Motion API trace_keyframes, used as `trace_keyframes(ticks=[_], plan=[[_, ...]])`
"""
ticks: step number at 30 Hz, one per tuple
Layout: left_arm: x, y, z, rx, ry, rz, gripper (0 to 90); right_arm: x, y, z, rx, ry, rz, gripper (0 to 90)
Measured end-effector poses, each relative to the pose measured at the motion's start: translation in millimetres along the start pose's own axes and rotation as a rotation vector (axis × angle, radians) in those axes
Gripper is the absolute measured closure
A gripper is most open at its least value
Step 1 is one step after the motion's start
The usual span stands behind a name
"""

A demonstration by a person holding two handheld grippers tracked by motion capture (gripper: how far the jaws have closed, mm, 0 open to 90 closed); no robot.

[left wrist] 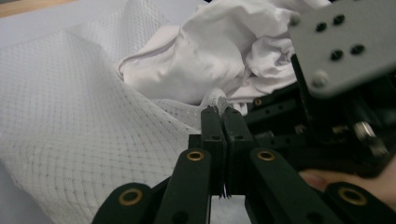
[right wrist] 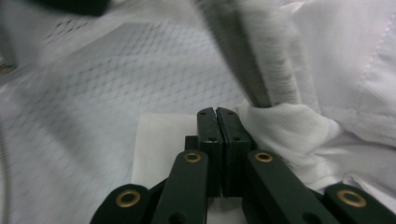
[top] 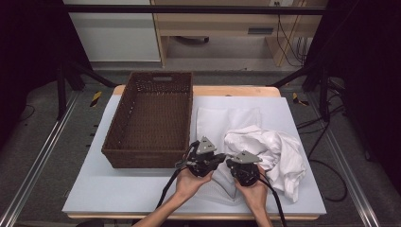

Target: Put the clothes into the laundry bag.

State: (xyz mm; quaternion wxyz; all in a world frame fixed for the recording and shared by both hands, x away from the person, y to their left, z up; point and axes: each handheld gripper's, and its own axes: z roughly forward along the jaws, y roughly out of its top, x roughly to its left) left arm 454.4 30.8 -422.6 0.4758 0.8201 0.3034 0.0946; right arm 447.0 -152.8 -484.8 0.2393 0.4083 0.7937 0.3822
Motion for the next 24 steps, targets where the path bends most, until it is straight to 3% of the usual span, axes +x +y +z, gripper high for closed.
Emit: trace_keyframes(ticks=[2,5,7,10,12,13,14,16,19,21,22,24], plan=[[2.5,-6.0,0.5,0.009,-0.003,-0.006,88.9,-1.3,-1.0,3.3,-0.005,-0.005,-0.013,88.1],[5.2,-14.5,0.6,0.019,-0.005,0.001,88.8,-2.6,-2.4,-0.7,-0.033,0.044,0.0,80.3],[5.9,-16.9,1.5,0.032,-0.005,0.009,88.8,-0.8,-2.9,-12.1,-0.053,0.082,0.013,75.8],[7.5,-18.0,1.8,0.034,-0.011,0.008,88.8,-0.5,0.9,-44.2,-0.135,0.116,0.013,72.1],[7.7,-18.6,1.2,0.033,-0.015,0.003,88.8,-7.2,5.7,-69.6,-0.187,0.074,0.012,69.3],[7.3,-19.2,0.8,0.036,-0.016,0.006,88.8,-13.7,7.5,-82.3,-0.209,0.03,0.013,66.8],[6.7,-19.5,0.4,0.035,-0.012,0.008,88.8,-24.7,8.9,-97.0,-0.215,-0.052,0.025,62.1],[6.5,-19.6,-0.3,0.035,-0.014,0.007,88.8,-42.6,7.1,-114.6,-0.209,-0.164,0.063,53.0],[7.2,-19.6,0.6,0.035,-0.021,0.001,88.7,-68.5,-7.1,-130.1,-0.148,-0.272,0.137,43.6],[6.8,-20.0,1.9,0.035,-0.022,-0.001,88.7,-76.4,-20.4,-128.8,-0.102,-0.291,0.17,43.1],[6.6,-20.0,2.5,0.037,-0.022,-0.002,88.7,-77.4,-26.4,-125.1,-0.08,-0.27,0.179,44.1],[5.8,-20.4,2.9,0.035,-0.02,-0.002,88.8,-77.6,-34.1,-115.9,-0.039,-0.252,0.167,56.6]])
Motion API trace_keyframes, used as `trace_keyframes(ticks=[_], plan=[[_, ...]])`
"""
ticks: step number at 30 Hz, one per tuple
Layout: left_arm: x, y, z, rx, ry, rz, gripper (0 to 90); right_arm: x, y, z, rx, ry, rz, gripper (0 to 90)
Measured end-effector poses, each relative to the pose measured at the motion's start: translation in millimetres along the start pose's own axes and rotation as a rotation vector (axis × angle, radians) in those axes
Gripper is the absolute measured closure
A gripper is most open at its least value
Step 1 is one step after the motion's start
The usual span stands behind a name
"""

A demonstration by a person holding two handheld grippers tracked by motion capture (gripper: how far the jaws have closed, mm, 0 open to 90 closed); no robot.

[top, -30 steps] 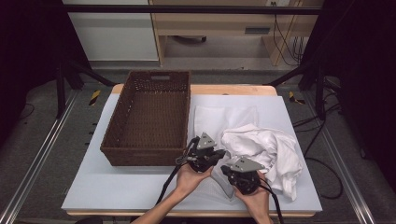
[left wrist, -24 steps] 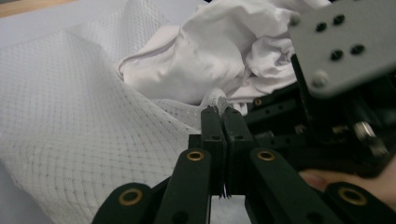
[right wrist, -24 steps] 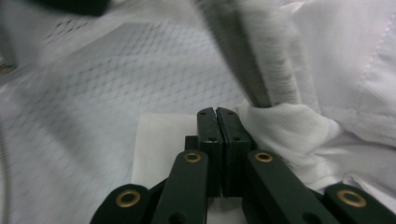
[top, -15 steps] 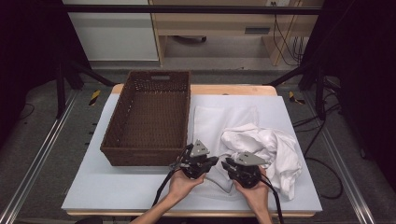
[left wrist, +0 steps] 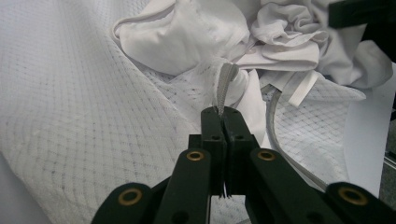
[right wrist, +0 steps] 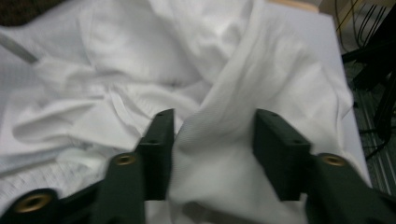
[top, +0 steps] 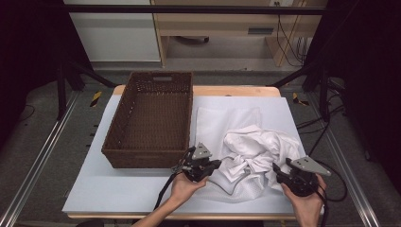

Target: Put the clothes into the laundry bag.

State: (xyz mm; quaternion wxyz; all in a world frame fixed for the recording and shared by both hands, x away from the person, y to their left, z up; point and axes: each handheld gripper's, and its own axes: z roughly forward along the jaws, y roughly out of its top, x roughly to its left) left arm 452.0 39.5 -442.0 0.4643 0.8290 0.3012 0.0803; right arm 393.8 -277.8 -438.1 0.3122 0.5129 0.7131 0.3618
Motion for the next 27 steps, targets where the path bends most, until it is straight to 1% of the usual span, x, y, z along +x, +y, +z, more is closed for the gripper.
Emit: trace_keyframes(ticks=[1,2,3,4,5,6,7,9,11,12,14,15,16,17,18,19,21,23,24,26,27], plan=[[-0.1,-0.2,-0.2,0.0,-0.001,-0.001,88.7,-0.2,-1.3,3.8,0.021,0.0,-0.011,67.0],[-0.2,-0.4,-0.6,0.0,0.001,0.001,88.8,-0.7,-1.0,5.8,0.036,0.004,-0.008,75.1],[-0.1,-0.4,-1.1,0.0,0.001,-0.002,88.7,-2.1,0.2,6.7,0.038,0.015,-0.009,84.4],[0.2,-0.4,-1.3,-0.001,-0.001,-0.005,88.8,-2.4,2.6,5.5,0.039,0.02,-0.004,86.5],[0.5,-0.3,-1.4,-0.002,-0.003,-0.007,88.7,-2.0,6.1,3.3,0.026,0.015,-0.012,87.1],[0.8,-0.1,-1.4,-0.001,-0.004,-0.009,88.8,-1.4,11.1,-0.8,0.0,0.017,-0.024,87.2],[0.9,0.0,-0.9,-0.001,-0.006,-0.012,88.8,-0.8,18.0,-6.3,-0.029,0.032,-0.03,87.4],[0.7,0.0,-0.2,-0.001,-0.007,-0.017,88.8,2.2,34.2,-18.2,-0.11,0.063,-0.038,87.6],[0.5,0.0,0.1,0.002,-0.006,-0.016,88.8,8.2,51.1,-25.0,-0.167,0.135,-0.031,87.7],[0.4,0.1,0.1,0.0,-0.006,-0.019,88.8,12.3,58.7,-26.3,-0.186,0.174,-0.027,87.8],[1.5,0.6,-0.9,-0.001,-0.007,-0.024,88.8,23.5,70.0,-24.7,-0.21,0.264,-0.027,87.7],[2.0,0.7,-1.1,-0.003,-0.008,-0.026,88.9,33.0,73.0,-21.7,-0.214,0.308,-0.028,87.7],[3.0,0.9,-1.8,-0.004,-0.01,-0.03,88.8,39.7,73.1,-18.8,-0.213,0.332,-0.033,87.7],[3.6,1.2,-2.4,-0.009,-0.01,-0.038,88.8,49.4,71.0,-13.3,-0.2,0.365,-0.044,87.6],[4.6,1.7,-3.7,-0.012,-0.01,-0.04,88.8,60.1,66.6,-6.6,-0.178,0.387,-0.064,87.6],[4.7,2.2,-4.8,-0.017,-0.011,-0.046,88.8,73.2,59.1,2.4,-0.143,0.401,-0.096,87.5],[5.3,4.2,-7.6,-0.026,-0.009,-0.042,88.9,89.2,45.4,17.2,-0.099,0.413,-0.119,87.3],[5.8,6.8,-10.5,-0.038,-0.011,-0.044,88.9,98.0,34.8,29.8,-0.069,0.429,-0.112,87.1],[5.7,7.9,-11.7,-0.043,-0.01,-0.044,88.9,103.3,29.7,37.9,-0.045,0.435,-0.118,87.0],[5.7,9.1,-13.2,-0.047,-0.009,-0.042,88.9,109.0,24.8,47.0,-0.034,0.428,-0.123,87.0],[5.8,9.1,-13.3,-0.047,-0.007,-0.042,88.9,111.7,22.8,54.0,-0.018,0.427,-0.118,86.9]])
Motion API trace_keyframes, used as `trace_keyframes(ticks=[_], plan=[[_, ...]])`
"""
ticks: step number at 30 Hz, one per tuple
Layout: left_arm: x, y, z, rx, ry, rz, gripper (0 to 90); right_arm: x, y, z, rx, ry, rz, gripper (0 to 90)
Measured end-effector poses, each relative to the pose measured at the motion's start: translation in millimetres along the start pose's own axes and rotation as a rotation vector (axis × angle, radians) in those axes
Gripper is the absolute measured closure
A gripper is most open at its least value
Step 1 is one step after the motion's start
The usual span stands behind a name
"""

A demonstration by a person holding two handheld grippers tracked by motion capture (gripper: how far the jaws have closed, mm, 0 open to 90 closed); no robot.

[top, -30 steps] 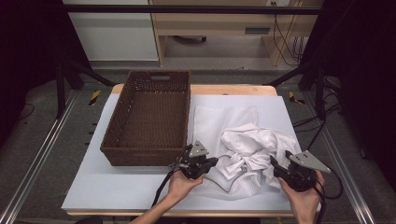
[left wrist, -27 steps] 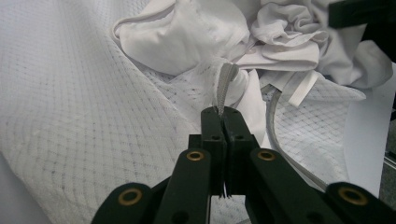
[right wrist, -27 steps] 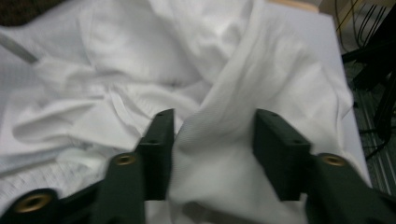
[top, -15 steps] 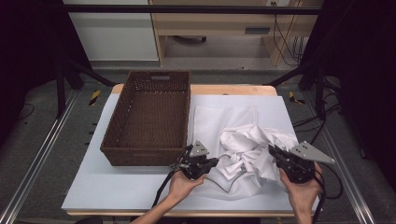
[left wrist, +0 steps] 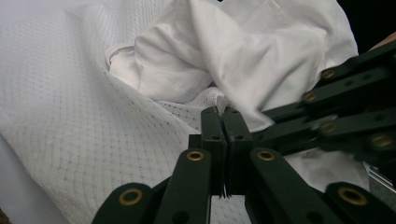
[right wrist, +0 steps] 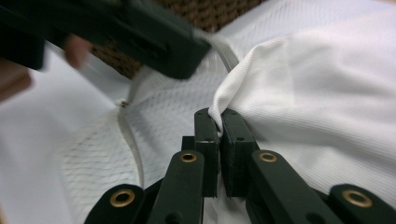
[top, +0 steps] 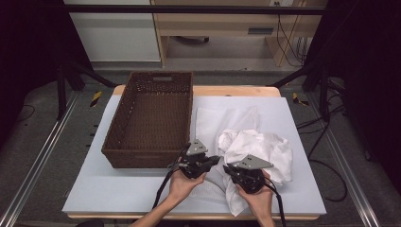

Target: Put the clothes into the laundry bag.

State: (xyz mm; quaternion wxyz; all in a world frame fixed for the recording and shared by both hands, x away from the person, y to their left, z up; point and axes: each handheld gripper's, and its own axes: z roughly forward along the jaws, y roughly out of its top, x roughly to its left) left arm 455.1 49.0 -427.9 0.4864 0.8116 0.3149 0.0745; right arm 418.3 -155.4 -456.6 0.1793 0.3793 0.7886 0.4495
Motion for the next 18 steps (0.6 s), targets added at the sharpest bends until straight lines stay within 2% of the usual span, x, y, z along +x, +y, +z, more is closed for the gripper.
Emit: trace_keyframes(ticks=[3,6,8,10,12,14,17,18], plan=[[0.3,-0.7,0.2,0.001,0.003,-0.001,88.9,1.4,-3.2,11.5,0.031,-0.007,0.0,87.0],[1.3,-0.4,0.5,0.001,0.003,-0.007,89.0,5.2,-8.1,19.9,0.075,-0.013,-0.025,87.0],[1.2,0.5,0.8,0.002,0.006,-0.003,88.9,4.3,-9.8,23.5,0.098,-0.008,-0.012,87.0],[1.8,2.8,0.2,-0.007,0.008,-0.008,89.0,4.3,-10.2,25.2,0.102,-0.003,-0.008,87.0],[2.4,4.6,-0.4,-0.013,0.01,-0.002,88.9,7.5,-9.0,22.4,0.092,0.024,0.001,86.9],[1.7,5.1,-0.2,-0.014,0.005,-0.003,88.9,8.9,-8.6,21.7,0.09,0.026,-0.013,86.9],[-2.5,4.7,-1.7,-0.008,0.0,0.017,89.0,3.6,-8.0,27.1,0.094,-0.002,-0.005,87.1],[-4.1,4.3,-2.1,-0.004,0.002,0.026,89.0,0.7,-7.7,29.8,0.087,-0.035,-0.02,87.1]])
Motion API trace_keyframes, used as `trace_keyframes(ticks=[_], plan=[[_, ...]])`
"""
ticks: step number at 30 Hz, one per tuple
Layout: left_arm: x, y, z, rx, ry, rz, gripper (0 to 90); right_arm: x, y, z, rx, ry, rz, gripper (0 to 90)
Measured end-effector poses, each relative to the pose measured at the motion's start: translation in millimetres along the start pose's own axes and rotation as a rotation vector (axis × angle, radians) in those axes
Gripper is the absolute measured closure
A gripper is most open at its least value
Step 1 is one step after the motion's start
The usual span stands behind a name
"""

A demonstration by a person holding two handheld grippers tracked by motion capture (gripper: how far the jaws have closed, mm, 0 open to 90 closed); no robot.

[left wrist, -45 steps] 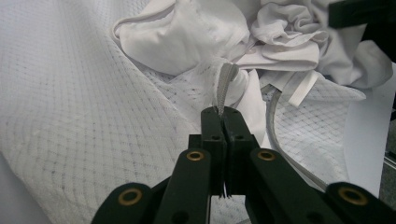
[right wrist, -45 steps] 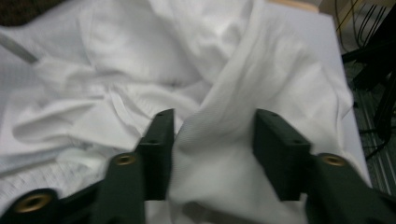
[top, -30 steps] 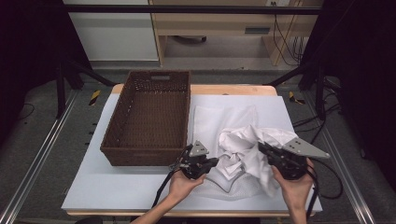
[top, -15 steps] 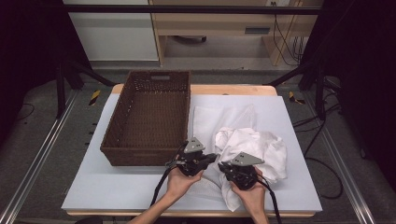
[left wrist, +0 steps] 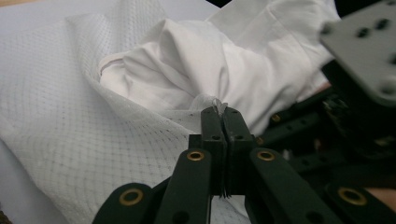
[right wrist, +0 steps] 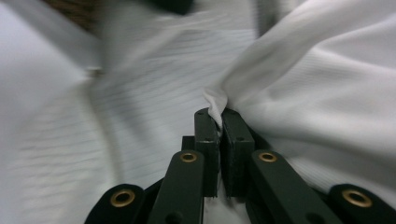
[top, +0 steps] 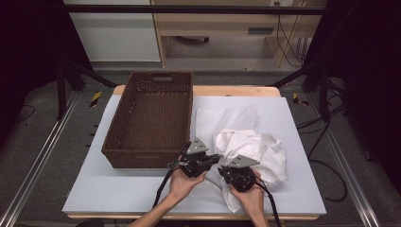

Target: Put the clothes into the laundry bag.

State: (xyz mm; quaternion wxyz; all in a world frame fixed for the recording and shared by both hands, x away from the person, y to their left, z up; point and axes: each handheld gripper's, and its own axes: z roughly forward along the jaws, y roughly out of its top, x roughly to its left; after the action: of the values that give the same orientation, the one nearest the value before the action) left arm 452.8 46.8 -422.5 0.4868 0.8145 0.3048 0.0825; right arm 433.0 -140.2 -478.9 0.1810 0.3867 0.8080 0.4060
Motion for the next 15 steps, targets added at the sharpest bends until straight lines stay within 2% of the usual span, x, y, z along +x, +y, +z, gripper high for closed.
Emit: trace_keyframes(ticks=[2,5,7,8,10,11,13,15], plan=[[-1.1,-2.0,0.2,0.009,0.006,0.012,89.0,-5.0,0.3,6.3,-0.015,-0.047,-0.006,86.5],[2.6,-4.5,1.2,0.008,-0.003,-0.01,89.0,-4.6,-0.5,12.6,-0.033,-0.081,-0.023,85.2],[5.2,-5.4,0.7,0.007,-0.012,-0.023,89.0,-4.3,-0.7,11.2,-0.038,-0.071,-0.027,80.9],[5.5,-5.6,0.2,0.004,-0.009,-0.02,88.9,-4.5,-0.3,7.4,-0.049,-0.045,-0.018,77.6],[6.5,-5.7,-0.8,0.002,-0.003,-0.018,88.9,-3.9,2.2,-4.4,-0.078,-0.021,-0.013,73.1],[7.0,-5.8,-1.1,0.001,-0.002,-0.018,88.9,-3.4,5.2,-16.4,-0.104,-0.008,-0.02,70.7],[7.8,-6.5,-0.7,0.002,-0.001,-0.022,88.9,-3.7,9.3,-36.2,-0.149,-0.009,-0.029,66.9],[7.9,-7.1,0.0,0.004,-0.001,-0.024,88.9,-8.3,13.7,-59.1,-0.209,-0.009,-0.015,63.5]])
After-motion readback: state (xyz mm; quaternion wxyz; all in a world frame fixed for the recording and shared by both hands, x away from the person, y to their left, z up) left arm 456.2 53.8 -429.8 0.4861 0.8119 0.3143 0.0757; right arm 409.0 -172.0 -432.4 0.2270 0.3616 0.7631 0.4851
